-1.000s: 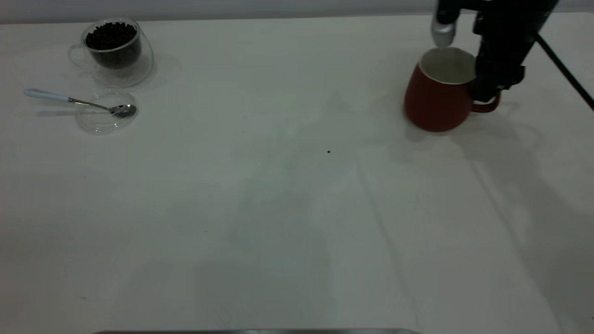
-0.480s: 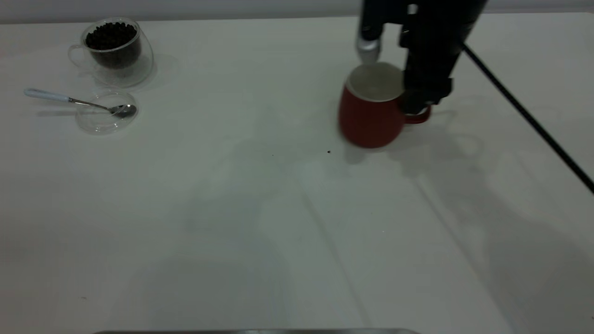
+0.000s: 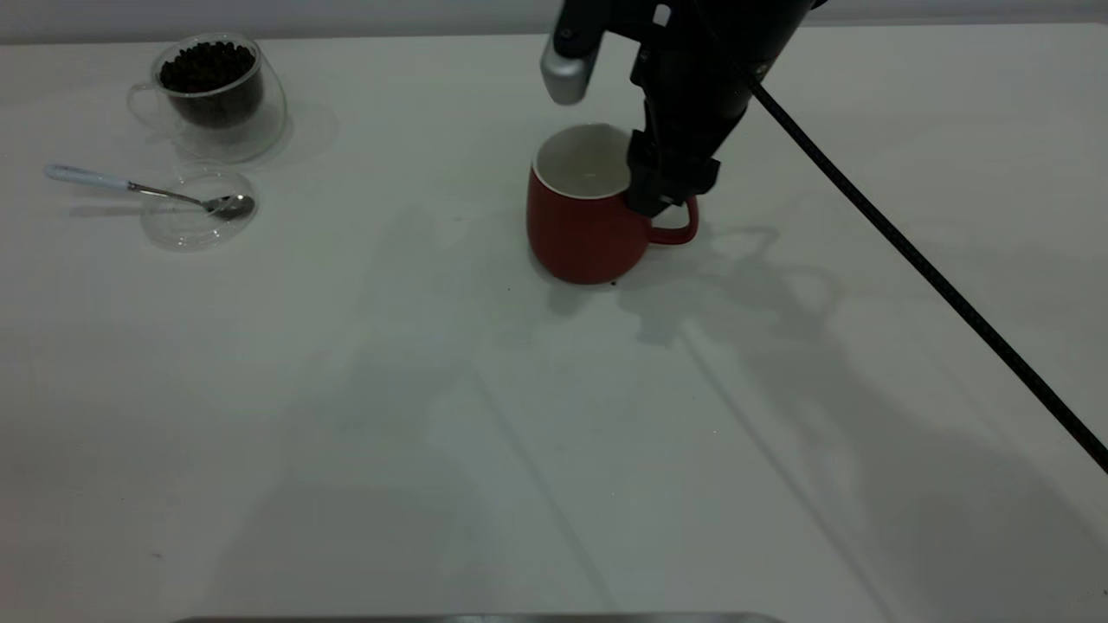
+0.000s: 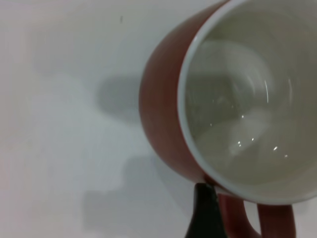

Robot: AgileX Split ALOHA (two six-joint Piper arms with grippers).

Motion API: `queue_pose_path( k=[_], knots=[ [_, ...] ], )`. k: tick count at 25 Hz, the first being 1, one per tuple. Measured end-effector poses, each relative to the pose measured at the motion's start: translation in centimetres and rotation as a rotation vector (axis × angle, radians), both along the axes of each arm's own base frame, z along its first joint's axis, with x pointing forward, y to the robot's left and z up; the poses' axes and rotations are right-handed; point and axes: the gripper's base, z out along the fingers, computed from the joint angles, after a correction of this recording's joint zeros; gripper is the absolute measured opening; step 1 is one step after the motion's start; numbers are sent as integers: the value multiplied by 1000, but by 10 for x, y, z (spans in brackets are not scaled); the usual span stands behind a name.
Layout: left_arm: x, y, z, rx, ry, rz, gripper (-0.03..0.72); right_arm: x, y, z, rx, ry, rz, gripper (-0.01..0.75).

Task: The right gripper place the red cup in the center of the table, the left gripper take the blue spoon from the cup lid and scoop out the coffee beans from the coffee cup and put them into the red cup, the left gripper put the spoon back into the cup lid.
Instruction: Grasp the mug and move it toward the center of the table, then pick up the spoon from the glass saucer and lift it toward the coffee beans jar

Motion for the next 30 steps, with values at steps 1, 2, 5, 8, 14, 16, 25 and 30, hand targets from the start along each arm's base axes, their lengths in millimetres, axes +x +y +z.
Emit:
queue_pose_path(
  k=[1,2,5,8,14,16,25,30],
  knots=[
    [0,0,0,0,0,0,585,0,0,0,9,9,-15,588],
    [0,0,0,0,0,0,585,0,1,4,17,17,-27,588],
    [0,0,0,0,0,0,585,-5,0,26,36,57,-72,588],
    [0,0,0,-2,0,1,585,-12,-5,68,63,94,-155,588],
    [0,0,0,-2,0,1,585,-51,-29,177,73,160,-309,588],
    [0,0,0,-2,0,1,585,-70,-40,209,80,179,-330,588],
    [0,0,0,-2,0,1,585,-154,-91,300,129,152,-432,588],
    [0,0,0,-2,0,1,585,-219,-132,301,164,127,-496,588]
  ],
)
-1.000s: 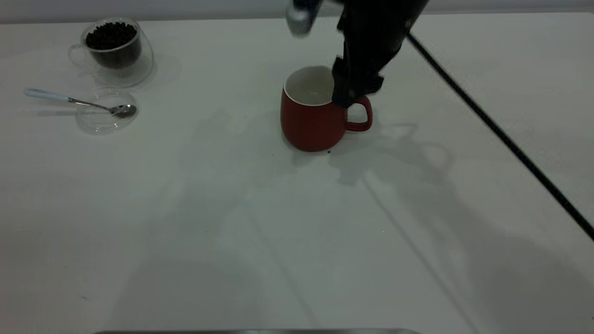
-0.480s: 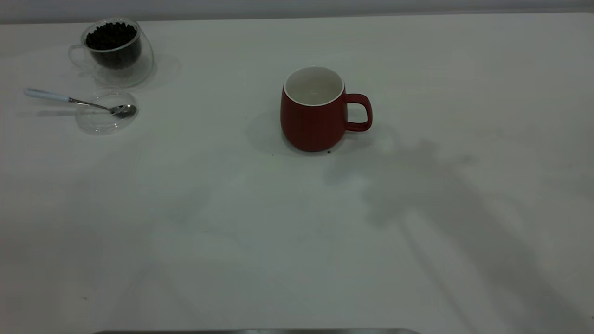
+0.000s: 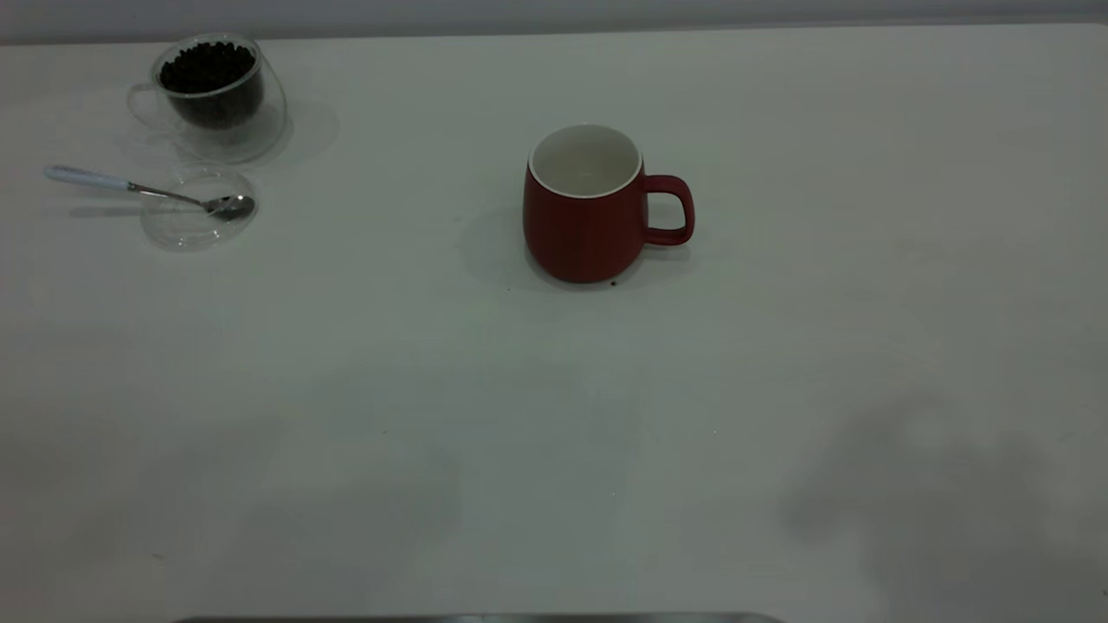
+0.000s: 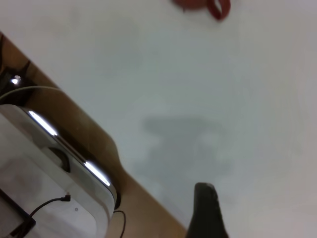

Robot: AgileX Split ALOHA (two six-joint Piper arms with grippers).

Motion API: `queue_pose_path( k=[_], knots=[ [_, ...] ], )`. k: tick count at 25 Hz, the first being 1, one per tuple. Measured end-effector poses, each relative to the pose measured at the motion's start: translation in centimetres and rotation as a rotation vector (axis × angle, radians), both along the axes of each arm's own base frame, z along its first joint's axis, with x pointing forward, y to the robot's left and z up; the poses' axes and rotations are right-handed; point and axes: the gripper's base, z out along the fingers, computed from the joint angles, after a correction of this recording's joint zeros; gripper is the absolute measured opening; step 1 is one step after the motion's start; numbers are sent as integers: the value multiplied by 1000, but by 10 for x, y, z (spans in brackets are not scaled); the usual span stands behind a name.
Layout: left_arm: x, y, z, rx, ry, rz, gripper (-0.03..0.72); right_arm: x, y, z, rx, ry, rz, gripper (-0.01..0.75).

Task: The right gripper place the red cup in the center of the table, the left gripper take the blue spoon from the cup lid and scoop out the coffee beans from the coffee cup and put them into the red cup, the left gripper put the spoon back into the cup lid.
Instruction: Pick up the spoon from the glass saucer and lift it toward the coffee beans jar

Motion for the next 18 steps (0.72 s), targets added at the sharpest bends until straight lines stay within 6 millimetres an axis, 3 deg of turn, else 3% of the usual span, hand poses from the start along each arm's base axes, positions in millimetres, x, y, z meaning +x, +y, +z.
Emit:
queue_pose_path(
  k=[5,12,18],
  knots=[
    [0,0,0,0,0,0,585,-49,-33,-10,46,-39,-128,588],
    [0,0,0,1,0,-1,585,-92,-62,-52,53,-21,-218,588],
    [0,0,0,2,0,-2,585,-132,-94,-78,137,-191,-379,588]
  ],
)
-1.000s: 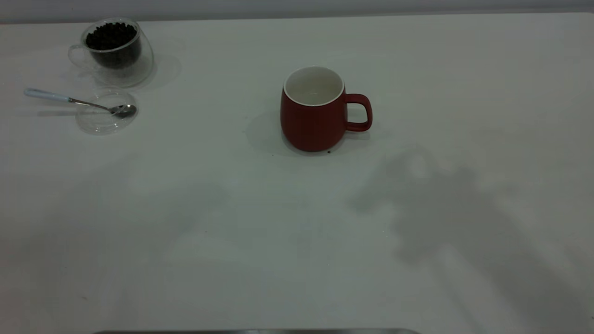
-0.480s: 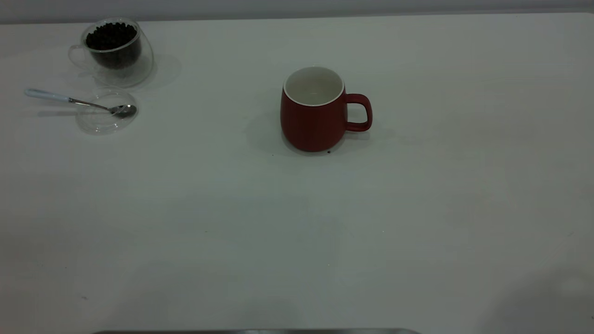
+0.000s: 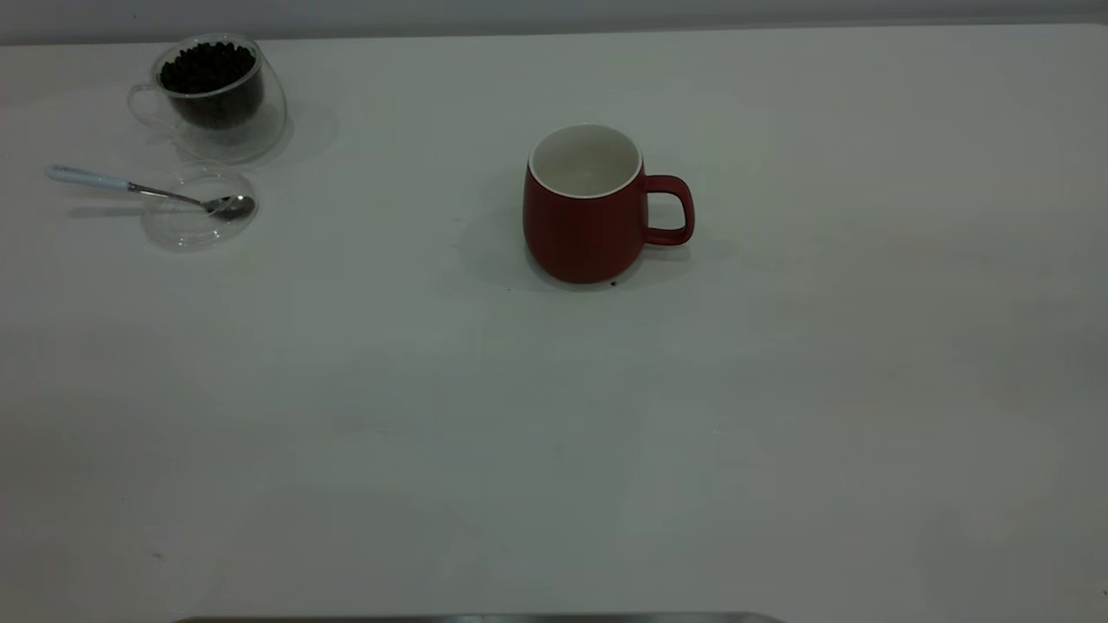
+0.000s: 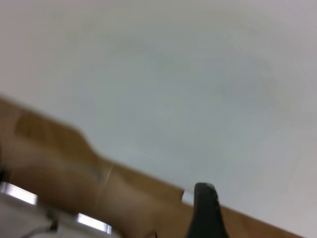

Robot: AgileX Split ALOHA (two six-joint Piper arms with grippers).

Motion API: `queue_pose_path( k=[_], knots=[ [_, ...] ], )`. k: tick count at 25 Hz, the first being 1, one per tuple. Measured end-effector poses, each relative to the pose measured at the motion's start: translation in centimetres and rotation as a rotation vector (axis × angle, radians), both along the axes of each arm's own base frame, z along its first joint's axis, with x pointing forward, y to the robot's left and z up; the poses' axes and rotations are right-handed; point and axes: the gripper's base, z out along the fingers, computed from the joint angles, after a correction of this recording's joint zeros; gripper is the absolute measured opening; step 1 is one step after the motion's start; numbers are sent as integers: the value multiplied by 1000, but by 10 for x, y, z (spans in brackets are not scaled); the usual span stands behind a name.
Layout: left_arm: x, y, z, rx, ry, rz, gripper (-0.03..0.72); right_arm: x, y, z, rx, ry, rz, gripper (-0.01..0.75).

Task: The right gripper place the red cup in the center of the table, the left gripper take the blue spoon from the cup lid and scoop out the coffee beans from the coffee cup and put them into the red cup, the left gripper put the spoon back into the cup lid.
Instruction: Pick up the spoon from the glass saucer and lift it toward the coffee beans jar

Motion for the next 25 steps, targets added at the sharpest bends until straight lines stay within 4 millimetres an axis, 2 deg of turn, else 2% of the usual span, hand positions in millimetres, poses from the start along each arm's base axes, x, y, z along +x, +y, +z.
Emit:
queue_pose_path(
  k=[6,10,25],
  knots=[
    [0,0,0,0,0,0,585,-30,-12,-17,37,-147,-129,588],
    [0,0,0,0,0,0,585,-34,-11,-28,37,-193,-171,588],
    [0,0,0,-1,0,1,585,-46,-10,-29,39,-301,-236,588]
  ],
)
